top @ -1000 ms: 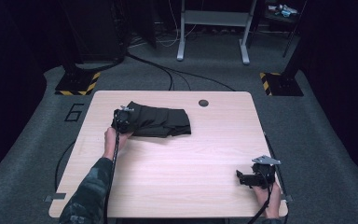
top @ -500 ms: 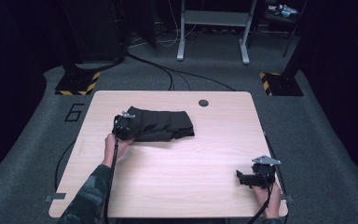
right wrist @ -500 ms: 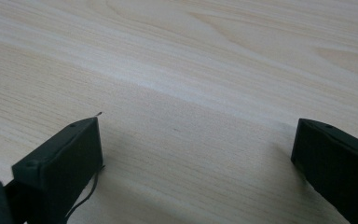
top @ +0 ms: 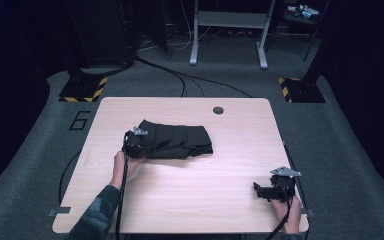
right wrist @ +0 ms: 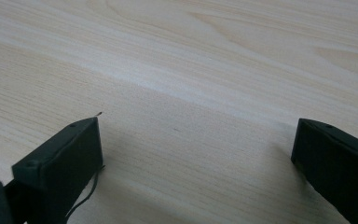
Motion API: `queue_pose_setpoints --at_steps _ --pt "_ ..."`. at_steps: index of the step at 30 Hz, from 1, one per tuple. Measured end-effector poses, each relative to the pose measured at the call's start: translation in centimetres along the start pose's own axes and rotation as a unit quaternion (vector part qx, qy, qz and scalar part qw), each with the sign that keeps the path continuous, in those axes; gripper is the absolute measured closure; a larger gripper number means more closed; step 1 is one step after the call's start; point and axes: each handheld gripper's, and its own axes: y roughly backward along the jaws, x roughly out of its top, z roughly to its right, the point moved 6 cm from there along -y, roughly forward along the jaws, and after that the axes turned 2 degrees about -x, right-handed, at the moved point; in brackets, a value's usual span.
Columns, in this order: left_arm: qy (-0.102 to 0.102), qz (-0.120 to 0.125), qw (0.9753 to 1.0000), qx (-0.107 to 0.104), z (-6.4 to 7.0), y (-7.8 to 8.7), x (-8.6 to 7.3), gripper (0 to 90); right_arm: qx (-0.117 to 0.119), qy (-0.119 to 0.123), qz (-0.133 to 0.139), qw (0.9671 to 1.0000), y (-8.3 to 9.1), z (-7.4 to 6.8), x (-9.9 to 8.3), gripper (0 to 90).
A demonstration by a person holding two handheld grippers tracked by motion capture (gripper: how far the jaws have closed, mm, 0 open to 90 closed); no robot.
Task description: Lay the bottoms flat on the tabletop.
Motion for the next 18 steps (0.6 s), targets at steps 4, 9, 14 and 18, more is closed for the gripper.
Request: queue_pose_setpoints --at_steps 4,9,14,18 --pt "-0.005 0.003 1.0 -0.002 0.7 0.3 -0.4 68.6 0.0 0.0 0.0 1.0 0.0 0.0 0.0 1.0" --pt "-0.015 0.007 0.9997 -0.016 2.1 1.0 -1.3 68.5 0.0 0.0 0.0 1.0 0.0 0.0 0.0 1.0" --pt "-0.02 0.006 0.9995 -0.021 3.2 1.4 -1.8 68.4 0.0 0.0 0.0 1.0 0.0 0.0 0.0 1.0" --pt "-0.022 0.016 0.9991 -0.033 4.4 1.9 -2.5 68.1 0.0 0.0 -0.001 1.0 0.0 0.0 0.0 1.0"
